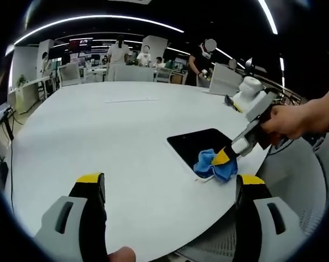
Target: Wipe the mirror surface with the cleaning cloth until all visible marks leave the cleaned area.
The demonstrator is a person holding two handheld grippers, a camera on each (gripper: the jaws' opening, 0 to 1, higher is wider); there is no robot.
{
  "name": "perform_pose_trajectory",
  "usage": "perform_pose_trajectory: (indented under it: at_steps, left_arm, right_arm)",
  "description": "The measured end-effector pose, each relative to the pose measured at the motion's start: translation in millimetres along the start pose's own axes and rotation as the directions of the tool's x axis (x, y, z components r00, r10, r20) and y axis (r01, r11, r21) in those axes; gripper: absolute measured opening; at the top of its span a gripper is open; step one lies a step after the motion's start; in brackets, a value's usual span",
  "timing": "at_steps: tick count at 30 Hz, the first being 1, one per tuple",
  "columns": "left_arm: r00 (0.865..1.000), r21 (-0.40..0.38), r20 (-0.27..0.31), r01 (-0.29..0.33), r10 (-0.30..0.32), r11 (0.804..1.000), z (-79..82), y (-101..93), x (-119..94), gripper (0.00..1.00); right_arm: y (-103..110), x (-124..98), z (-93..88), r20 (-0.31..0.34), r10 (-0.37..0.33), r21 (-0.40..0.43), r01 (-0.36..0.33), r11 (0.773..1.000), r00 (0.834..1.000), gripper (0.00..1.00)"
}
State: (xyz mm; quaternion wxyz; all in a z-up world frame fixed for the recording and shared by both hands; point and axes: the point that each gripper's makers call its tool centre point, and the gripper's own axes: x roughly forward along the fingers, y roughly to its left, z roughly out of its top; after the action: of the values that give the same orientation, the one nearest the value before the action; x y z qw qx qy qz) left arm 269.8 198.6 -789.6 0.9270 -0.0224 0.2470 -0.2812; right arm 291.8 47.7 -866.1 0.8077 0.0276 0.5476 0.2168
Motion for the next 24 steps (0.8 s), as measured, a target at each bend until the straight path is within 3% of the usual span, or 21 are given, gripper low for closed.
perform_pose_trajectory:
  at_steps: [24]
  left_arm:
    - [1.0,0.029,-0.01,-0.016,0.016,0.999,3.8,13.5,-7.5,0.97]
  right_arm:
    - [-35.6,-13.3,-7.0,0.012,-0.035,-0.002,0.035,0.999,0.999,0.0]
